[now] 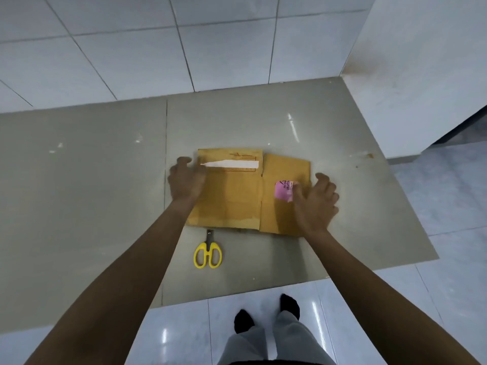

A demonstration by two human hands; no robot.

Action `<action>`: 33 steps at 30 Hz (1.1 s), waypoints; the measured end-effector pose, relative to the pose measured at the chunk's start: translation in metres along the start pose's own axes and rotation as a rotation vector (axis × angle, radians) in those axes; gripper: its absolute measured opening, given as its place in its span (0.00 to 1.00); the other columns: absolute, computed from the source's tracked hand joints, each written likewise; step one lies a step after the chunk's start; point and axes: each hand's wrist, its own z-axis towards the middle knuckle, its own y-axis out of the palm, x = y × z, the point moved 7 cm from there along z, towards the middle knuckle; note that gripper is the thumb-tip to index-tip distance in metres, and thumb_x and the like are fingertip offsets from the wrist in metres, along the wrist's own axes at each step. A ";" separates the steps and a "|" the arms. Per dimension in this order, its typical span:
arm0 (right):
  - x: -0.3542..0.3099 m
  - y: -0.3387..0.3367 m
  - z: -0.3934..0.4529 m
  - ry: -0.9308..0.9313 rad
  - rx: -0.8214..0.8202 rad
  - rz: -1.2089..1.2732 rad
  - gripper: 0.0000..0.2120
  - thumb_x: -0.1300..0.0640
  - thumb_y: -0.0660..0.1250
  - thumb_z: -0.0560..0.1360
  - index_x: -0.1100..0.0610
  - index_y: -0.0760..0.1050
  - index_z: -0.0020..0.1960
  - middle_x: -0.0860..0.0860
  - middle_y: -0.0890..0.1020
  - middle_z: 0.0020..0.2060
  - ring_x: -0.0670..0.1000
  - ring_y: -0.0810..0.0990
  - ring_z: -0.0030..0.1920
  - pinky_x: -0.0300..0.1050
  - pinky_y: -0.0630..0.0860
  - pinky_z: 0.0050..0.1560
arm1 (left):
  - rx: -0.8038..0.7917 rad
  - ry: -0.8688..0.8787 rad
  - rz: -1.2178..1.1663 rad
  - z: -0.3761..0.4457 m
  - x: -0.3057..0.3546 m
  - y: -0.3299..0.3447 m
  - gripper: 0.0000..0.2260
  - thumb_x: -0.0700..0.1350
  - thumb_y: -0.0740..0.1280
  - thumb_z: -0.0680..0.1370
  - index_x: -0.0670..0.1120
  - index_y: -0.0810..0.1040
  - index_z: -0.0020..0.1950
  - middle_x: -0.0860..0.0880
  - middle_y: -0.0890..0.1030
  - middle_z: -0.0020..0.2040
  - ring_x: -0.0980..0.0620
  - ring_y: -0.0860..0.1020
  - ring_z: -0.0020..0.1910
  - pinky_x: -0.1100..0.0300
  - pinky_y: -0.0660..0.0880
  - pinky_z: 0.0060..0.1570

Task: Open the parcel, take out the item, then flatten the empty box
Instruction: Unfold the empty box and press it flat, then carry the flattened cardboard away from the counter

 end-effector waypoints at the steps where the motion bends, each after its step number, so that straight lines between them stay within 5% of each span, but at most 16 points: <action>1: 0.007 0.002 -0.001 0.052 -0.047 -0.052 0.28 0.43 0.66 0.74 0.57 0.65 0.67 0.60 0.72 0.63 0.64 0.70 0.62 0.59 0.69 0.57 | -0.017 -0.126 0.059 -0.001 -0.010 -0.001 0.25 0.58 0.63 0.77 0.46 0.68 0.69 0.42 0.73 0.67 0.40 0.71 0.66 0.45 0.71 0.63; 6: 0.001 0.010 0.001 0.135 -0.182 -0.068 0.33 0.39 0.69 0.69 0.55 0.64 0.66 0.59 0.71 0.62 0.64 0.69 0.62 0.59 0.68 0.57 | -0.158 -0.246 0.021 -0.008 -0.008 0.009 0.31 0.61 0.64 0.75 0.45 0.64 0.71 0.42 0.72 0.68 0.40 0.72 0.64 0.48 0.70 0.58; 11: -0.006 -0.003 0.007 0.230 -0.215 0.159 0.29 0.44 0.69 0.70 0.53 0.65 0.65 0.58 0.69 0.64 0.62 0.67 0.64 0.59 0.68 0.59 | -0.091 -0.197 -0.017 -0.016 0.008 -0.003 0.25 0.61 0.62 0.76 0.46 0.70 0.66 0.44 0.76 0.64 0.41 0.74 0.61 0.48 0.70 0.58; 18: -0.017 -0.035 0.014 0.183 -0.247 0.337 0.27 0.45 0.75 0.68 0.53 0.71 0.62 0.58 0.70 0.64 0.62 0.68 0.65 0.49 0.68 0.55 | -0.062 -0.233 -0.140 -0.033 0.021 -0.022 0.22 0.53 0.72 0.73 0.43 0.75 0.62 0.43 0.78 0.62 0.42 0.76 0.59 0.52 0.72 0.54; 22: -0.009 -0.058 0.022 0.090 -0.208 0.320 0.25 0.52 0.78 0.66 0.54 0.74 0.60 0.59 0.73 0.62 0.62 0.70 0.64 0.49 0.69 0.56 | -0.059 -0.251 -0.271 -0.052 0.024 -0.030 0.23 0.48 0.76 0.71 0.43 0.73 0.62 0.42 0.76 0.63 0.42 0.74 0.60 0.49 0.72 0.55; 33: 0.050 -0.127 0.054 -0.181 -0.176 0.213 0.17 0.52 0.76 0.69 0.56 0.77 0.55 0.56 0.80 0.55 0.61 0.74 0.57 0.41 0.54 0.43 | 0.101 -0.191 -0.214 -0.148 0.064 0.020 0.23 0.52 0.77 0.69 0.46 0.71 0.56 0.46 0.76 0.59 0.49 0.72 0.50 0.55 0.70 0.48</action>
